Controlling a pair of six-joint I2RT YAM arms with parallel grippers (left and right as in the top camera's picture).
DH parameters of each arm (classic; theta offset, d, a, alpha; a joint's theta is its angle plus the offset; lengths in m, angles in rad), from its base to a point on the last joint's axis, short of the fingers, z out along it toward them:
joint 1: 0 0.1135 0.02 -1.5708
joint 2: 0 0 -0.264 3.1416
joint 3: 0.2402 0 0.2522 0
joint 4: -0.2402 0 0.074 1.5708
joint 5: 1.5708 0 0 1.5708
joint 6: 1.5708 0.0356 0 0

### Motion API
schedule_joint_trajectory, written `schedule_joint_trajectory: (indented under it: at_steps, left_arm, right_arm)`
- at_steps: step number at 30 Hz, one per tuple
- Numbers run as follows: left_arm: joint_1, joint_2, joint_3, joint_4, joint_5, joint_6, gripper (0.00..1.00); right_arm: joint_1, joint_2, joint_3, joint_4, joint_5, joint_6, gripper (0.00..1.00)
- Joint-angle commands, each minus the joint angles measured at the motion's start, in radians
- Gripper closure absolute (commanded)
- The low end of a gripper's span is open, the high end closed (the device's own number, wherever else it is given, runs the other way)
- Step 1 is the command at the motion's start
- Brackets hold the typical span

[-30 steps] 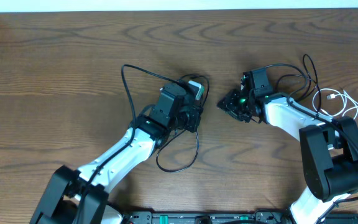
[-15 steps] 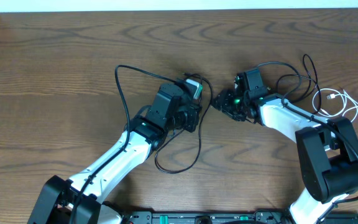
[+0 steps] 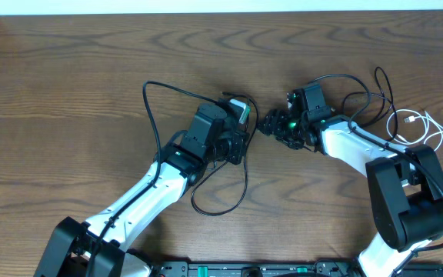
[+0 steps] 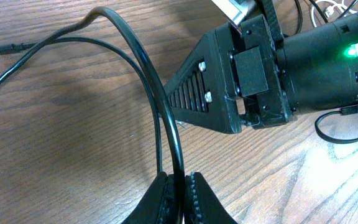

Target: Untangle cables

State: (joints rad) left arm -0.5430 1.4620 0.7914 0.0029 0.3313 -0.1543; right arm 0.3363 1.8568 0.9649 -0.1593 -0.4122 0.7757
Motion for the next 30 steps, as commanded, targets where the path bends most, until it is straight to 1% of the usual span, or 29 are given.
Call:
schedule_joint_trajectory:
  at_steps: [1,4,7,10,14,19,23,26,30]
  left_arm:
    - [0.006,-0.011,-0.002,-0.003,-0.011,-0.001,0.89]
    - [0.006,-0.011,-0.002,-0.010,-0.037,-0.002,0.89]
    - [0.006,-0.011,-0.002,-0.021,-0.064,-0.002,0.89]
    - [0.006,-0.011,-0.002,-0.021,-0.063,-0.005,0.89]
    - [0.011,-0.011,-0.002,-0.021,-0.063,-0.043,0.89]
    - [0.024,-0.011,-0.002,-0.022,-0.063,-0.051,0.89]
    - [0.037,-0.011,-0.002,-0.025,-0.062,-0.092,0.89]
    - [0.042,-0.011,-0.002,-0.025,-0.062,-0.114,0.89]
    - [0.049,-0.011,-0.002,-0.034,-0.063,-0.115,0.89]
  right_arm:
    - [0.004,0.066,-0.056,-0.039,0.095,-0.030,0.33]
    - [0.004,0.066,-0.056,-0.034,0.065,-0.042,0.34]
    - [0.004,0.066,-0.056,-0.004,-0.024,-0.096,0.35]
    - [0.005,0.067,-0.057,0.002,-0.073,-0.102,0.34]
    - [0.010,0.080,-0.060,0.013,-0.104,-0.105,0.34]
    - [0.011,0.126,-0.061,0.056,-0.193,-0.131,0.33]
    - [0.010,0.167,-0.061,0.085,-0.231,-0.131,0.33]
    - [0.007,0.199,-0.061,0.163,-0.347,-0.174,0.36]
    - [-0.005,0.201,-0.061,0.172,-0.382,-0.196,0.34]
